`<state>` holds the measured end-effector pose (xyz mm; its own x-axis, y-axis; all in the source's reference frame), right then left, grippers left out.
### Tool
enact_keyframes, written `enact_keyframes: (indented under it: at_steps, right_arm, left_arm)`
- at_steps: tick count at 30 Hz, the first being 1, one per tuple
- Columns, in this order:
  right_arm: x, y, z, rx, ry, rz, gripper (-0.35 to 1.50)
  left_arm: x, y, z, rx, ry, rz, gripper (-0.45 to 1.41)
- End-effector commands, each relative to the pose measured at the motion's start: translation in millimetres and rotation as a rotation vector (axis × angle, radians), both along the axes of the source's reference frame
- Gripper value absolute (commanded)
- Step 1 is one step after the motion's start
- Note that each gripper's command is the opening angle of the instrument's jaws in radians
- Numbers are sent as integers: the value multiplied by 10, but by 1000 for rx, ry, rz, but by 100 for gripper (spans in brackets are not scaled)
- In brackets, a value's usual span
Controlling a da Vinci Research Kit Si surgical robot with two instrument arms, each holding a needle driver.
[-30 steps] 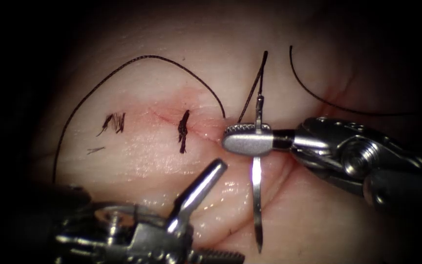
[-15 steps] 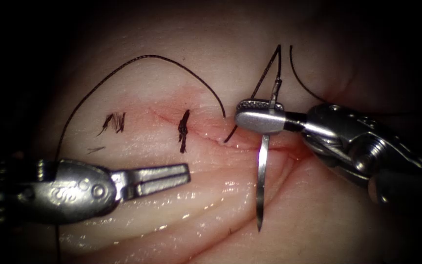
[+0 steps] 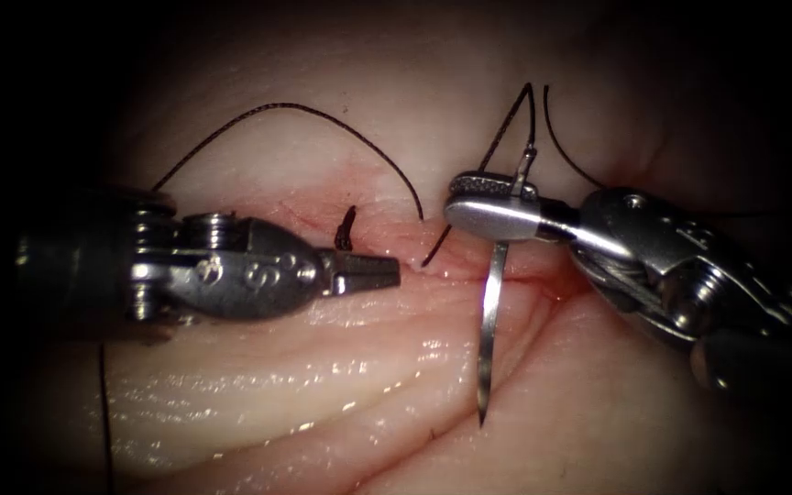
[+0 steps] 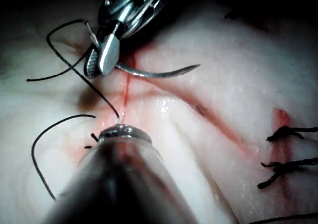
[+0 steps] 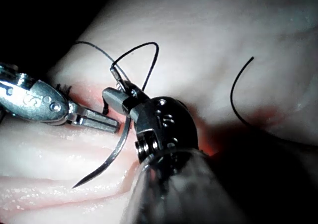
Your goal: Wound Closure
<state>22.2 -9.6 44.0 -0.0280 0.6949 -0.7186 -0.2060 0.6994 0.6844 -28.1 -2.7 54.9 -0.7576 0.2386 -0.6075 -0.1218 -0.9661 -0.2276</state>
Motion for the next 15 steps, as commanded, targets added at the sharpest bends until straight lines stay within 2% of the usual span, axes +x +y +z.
enact_keyframes:
  at_steps: [1,8,15]
  right_arm:
    - [8,1,3,-4,2,3,-35]
    - [11,-1,3,-36,-2,5,-35]
    - [16,-3,4,-74,-5,3,-35]
  left_arm:
    - [-7,1,7,-1,13,13,-45]
    - [-20,3,25,35,62,78,-45]
    - [-26,20,44,44,102,126,-45]
